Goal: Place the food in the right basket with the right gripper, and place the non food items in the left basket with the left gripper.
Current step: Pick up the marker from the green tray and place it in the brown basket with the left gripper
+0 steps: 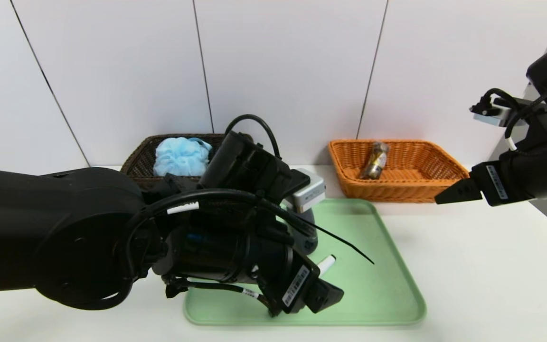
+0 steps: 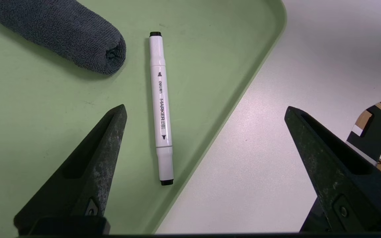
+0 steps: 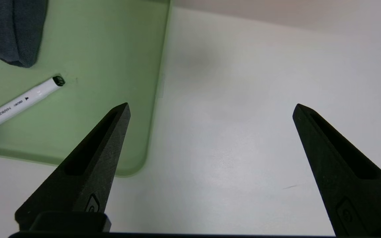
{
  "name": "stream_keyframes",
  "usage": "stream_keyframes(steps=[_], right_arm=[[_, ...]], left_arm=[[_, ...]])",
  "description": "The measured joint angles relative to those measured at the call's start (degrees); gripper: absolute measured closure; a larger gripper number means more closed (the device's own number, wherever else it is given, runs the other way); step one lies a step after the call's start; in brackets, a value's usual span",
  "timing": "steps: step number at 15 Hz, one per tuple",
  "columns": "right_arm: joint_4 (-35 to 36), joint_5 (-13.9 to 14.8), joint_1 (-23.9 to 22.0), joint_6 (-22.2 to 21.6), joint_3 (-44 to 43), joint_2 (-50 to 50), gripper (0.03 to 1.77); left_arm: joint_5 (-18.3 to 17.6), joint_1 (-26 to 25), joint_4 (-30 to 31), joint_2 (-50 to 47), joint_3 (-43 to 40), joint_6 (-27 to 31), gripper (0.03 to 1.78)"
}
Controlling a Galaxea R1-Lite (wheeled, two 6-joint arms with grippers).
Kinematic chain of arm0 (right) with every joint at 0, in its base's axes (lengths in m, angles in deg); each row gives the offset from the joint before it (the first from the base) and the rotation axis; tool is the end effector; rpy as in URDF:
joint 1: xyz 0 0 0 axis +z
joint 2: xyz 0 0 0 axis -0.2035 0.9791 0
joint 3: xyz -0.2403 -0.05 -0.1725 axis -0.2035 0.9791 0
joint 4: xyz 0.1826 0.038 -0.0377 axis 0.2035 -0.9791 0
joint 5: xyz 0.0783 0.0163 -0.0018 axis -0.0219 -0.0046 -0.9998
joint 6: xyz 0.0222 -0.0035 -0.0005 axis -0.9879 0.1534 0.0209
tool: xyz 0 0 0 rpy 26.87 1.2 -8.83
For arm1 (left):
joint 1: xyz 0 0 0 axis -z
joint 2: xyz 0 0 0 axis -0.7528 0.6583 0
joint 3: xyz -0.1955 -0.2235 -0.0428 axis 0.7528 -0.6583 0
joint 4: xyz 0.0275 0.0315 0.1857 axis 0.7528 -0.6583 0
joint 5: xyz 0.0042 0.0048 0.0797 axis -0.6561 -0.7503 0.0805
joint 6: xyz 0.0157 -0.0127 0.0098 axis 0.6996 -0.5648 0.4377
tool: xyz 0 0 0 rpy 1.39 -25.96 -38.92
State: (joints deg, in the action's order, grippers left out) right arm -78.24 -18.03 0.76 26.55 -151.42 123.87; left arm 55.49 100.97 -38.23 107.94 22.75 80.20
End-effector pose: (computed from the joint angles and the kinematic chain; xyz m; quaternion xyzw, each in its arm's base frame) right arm 0.2340 0.0508 0.2720 -0.0513 0.4349 0.0751 0.8959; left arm 0.1937 -0.2545 0.2067 0.0978 0.3160 -0.4682 0.8194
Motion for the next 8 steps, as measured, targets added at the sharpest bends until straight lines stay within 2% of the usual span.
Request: stream_keyframes(steps=[3,8], right_arm=[[-0.02,0.00,-0.69,-0.13,0.55,-0.32,0.10],[0.00,0.30,-0.85,-0.22,1.11,-0.57,0.10]], left_arm=[[1.39,0.45,-0.02,1.30,0.00,0.50,0.12],[8.24,2.05,0.02,4.36,0.67,0.20,0.12]])
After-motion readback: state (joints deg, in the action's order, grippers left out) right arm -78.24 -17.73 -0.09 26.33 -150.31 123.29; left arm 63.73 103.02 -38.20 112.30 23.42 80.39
